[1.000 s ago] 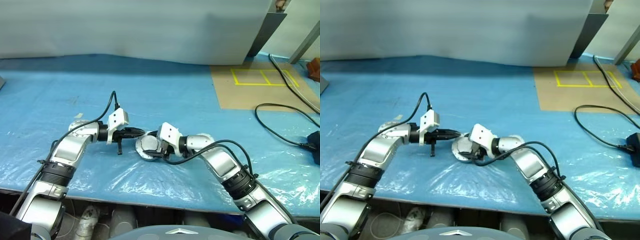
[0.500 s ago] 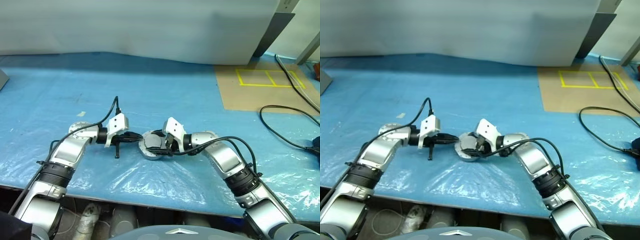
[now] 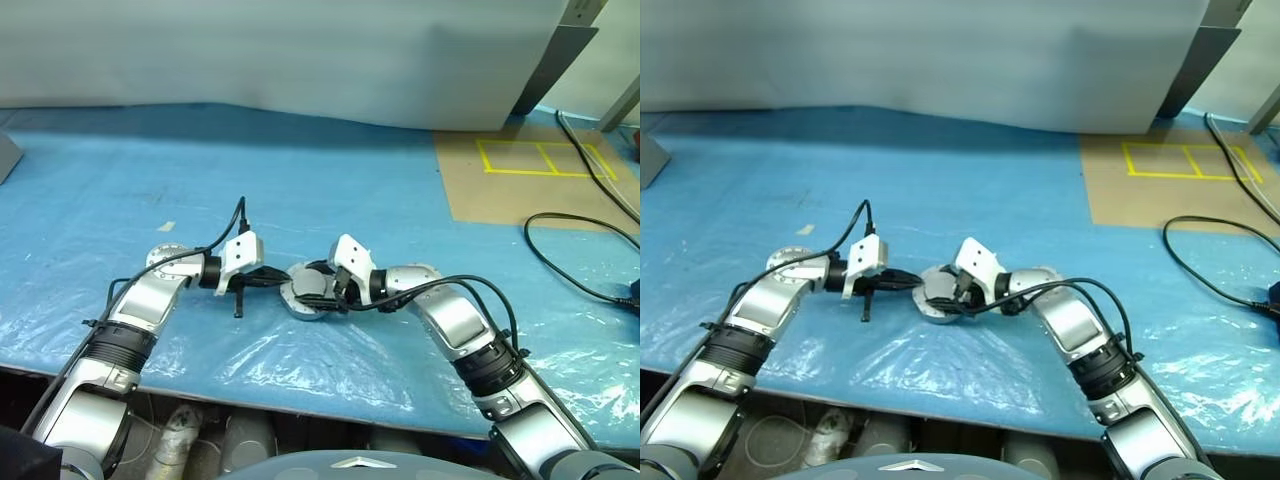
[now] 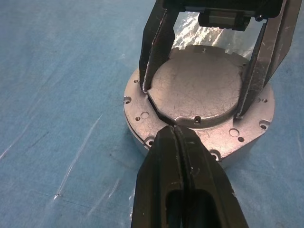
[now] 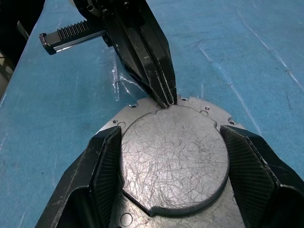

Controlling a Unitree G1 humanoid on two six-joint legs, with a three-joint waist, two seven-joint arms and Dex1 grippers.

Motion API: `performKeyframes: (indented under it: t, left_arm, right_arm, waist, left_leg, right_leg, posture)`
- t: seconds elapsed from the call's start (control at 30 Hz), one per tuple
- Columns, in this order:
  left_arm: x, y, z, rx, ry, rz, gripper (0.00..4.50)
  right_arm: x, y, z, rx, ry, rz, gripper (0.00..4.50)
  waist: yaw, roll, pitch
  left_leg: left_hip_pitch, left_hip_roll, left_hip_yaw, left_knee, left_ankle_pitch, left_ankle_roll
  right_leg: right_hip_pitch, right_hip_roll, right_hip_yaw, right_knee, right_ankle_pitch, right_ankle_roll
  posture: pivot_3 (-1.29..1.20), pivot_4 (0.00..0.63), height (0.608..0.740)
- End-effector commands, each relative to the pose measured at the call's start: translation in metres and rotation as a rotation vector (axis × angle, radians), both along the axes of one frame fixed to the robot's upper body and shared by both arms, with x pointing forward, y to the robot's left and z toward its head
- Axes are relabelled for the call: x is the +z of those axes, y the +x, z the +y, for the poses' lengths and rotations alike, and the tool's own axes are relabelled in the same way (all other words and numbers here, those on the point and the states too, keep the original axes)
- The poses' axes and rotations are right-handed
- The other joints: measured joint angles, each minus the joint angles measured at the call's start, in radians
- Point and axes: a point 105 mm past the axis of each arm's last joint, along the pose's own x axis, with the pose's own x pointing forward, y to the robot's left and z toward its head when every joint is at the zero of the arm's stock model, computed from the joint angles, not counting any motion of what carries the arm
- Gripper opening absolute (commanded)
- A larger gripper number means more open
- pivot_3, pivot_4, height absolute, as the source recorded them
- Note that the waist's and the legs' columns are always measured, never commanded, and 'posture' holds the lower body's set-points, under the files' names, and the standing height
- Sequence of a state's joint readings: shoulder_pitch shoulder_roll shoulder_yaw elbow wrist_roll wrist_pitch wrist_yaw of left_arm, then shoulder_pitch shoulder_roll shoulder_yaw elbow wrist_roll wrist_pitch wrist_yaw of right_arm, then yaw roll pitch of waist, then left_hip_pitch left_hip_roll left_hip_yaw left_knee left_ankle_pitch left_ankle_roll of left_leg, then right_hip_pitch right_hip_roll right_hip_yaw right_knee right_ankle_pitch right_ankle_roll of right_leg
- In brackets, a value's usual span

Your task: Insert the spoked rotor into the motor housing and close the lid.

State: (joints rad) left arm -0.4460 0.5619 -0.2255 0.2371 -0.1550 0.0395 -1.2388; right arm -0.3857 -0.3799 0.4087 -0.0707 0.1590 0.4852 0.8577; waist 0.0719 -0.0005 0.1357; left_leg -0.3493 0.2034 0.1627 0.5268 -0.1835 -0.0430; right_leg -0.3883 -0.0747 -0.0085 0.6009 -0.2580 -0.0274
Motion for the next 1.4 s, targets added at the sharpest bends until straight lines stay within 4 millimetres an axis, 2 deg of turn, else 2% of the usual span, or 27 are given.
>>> performKeyframes:
  t: [0.03, 0.07, 0.1, 0.17, 0.2, 0.47, 0.67, 0.77, 0.87, 1.17, 1.27, 1.4]
  left_arm:
    - [-0.005, -0.004, -0.004, -0.032, 0.035, 0.008, 0.0]
    - [-0.005, -0.004, -0.005, -0.036, 0.036, 0.007, 0.0]
    - [-0.005, -0.004, -0.005, -0.038, 0.037, 0.006, 0.0]
    - [-0.005, -0.004, -0.006, -0.041, 0.037, 0.006, 0.0]
    - [-0.005, -0.004, -0.006, -0.043, 0.039, 0.006, 0.0]
    - [-0.004, -0.003, -0.008, -0.054, 0.045, -0.002, 0.0]
    - [-0.004, -0.002, -0.007, -0.048, 0.048, -0.006, 0.0]
    - [-0.004, -0.002, -0.006, -0.045, 0.051, -0.009, 0.0]
    - [-0.004, -0.001, -0.006, -0.043, 0.05, -0.011, 0.0]
    - [-0.006, 0.001, -0.006, -0.032, 0.045, -0.014, 0.0]
    - [-0.004, 0.003, -0.005, -0.019, 0.037, -0.019, 0.0]
    - [-0.004, 0.002, -0.003, -0.015, 0.033, -0.016, 0.0]
  right_arm:
    - [-0.038, -0.001, -0.021, -0.071, -0.134, 0.051, 2.95]
    - [-0.035, 0.0, -0.02, -0.064, -0.124, 0.035, 2.95]
    - [-0.033, 0.0, -0.019, -0.054, -0.118, 0.027, 3.68]
    - [-0.03, 0.002, -0.019, -0.044, -0.138, -0.011, 4.33]
    - [-0.029, 0.003, -0.018, -0.045, -0.131, -0.016, 4.48]
    - [-0.019, 0.009, -0.016, -0.067, -0.081, -0.05, 4.48]
    - [0.022, 0.009, -0.018, -0.046, 0.076, -0.051, 4.48]
    - [0.048, 0.008, -0.02, -0.031, 0.178, -0.064, 4.48]
    - [0.063, 0.007, -0.022, -0.031, 0.231, -0.079, 4.48]
    - [0.059, 0.003, -0.022, -0.072, 0.259, -0.051, 4.48]
    - [0.063, 0.007, -0.029, -0.106, 0.291, -0.016, 4.48]
    - [0.064, 0.009, -0.048, -0.188, 0.367, 0.158, 4.48]
  waist:
    - [0.0, 0.0, 0.0]
    - [0.0, 0.0, 0.0]
    - [0.0, 0.0, 0.0]
    - [0.0, 0.0, 0.0]
    - [0.001, 0.0, 0.0]
    - [0.002, 0.0, 0.001]
    - [0.006, 0.0, 0.002]
    - [0.005, -0.002, 0.003]
    - [0.0, -0.002, 0.007]
    - [-0.002, -0.001, 0.009]
    - [-0.002, -0.001, 0.009]
    - [-0.001, -0.001, 0.009]
  left_leg:
    - [0.0, 0.0, 0.0, 0.0, 0.001, -0.002]
    - [0.0, 0.0, 0.001, 0.0, 0.002, -0.003]
    - [-0.001, 0.0, 0.001, 0.0, 0.002, -0.003]
    - [-0.002, -0.001, 0.001, 0.0, 0.002, -0.003]
    - [-0.002, -0.001, 0.001, 0.0, 0.002, -0.003]
    - [-0.002, -0.001, 0.001, 0.0, 0.002, -0.003]
    - [-0.004, -0.001, 0.001, 0.001, 0.002, -0.003]
    - [-0.012, -0.001, 0.001, 0.002, 0.002, -0.003]
    - [-0.021, -0.002, 0.001, 0.005, 0.002, -0.003]
    - [-0.02, -0.002, 0.0, 0.005, 0.001, -0.005]
    - [-0.02, -0.001, 0.0, 0.007, 0.001, -0.004]
    - [-0.02, -0.002, -0.001, 0.009, 0.001, -0.004]
  right_leg:
    - [0.0, 0.0, 0.0, 0.0, 0.0, -0.001]
    - [0.0, 0.0, 0.0, 0.0, 0.002, -0.003]
    - [0.0, 0.0, 0.0, 0.0, 0.002, -0.004]
    - [-0.001, 0.0, 0.001, 0.0, 0.002, -0.004]
    - [-0.001, 0.0, 0.001, 0.0, 0.002, -0.004]
    - [-0.001, 0.0, 0.001, 0.0, 0.002, -0.004]
    - [-0.002, -0.001, 0.0, 0.0, 0.002, -0.004]
    - [-0.008, 0.0, 0.0, 0.0, 0.003, -0.002]
    - [-0.016, 0.002, -0.002, 0.005, 0.006, 0.001]
    - [-0.015, 0.002, -0.004, 0.006, 0.006, 0.001]
    - [-0.015, 0.002, -0.004, 0.006, 0.006, 0.001]
    - [-0.013, 0.002, -0.004, 0.006, 0.006, 0.001]
  posture:
    - [0.0, 0.15, 0.74]
    - [0.0, 0.15, 0.74]
    - [0.0, 0.15, 0.74]
    - [0.0, 0.15, 0.74]
    - [0.0, 0.15, 0.74]
    - [0.0, 0.15, 0.74]
    - [0.0, 0.15, 0.74]
    - [0.0, 0.15, 0.74]
    - [0.0, 0.15, 0.74]
    - [0.0, 0.15, 0.74]
    - [0.0, 0.15, 0.74]
    - [0.0, 0.15, 0.74]
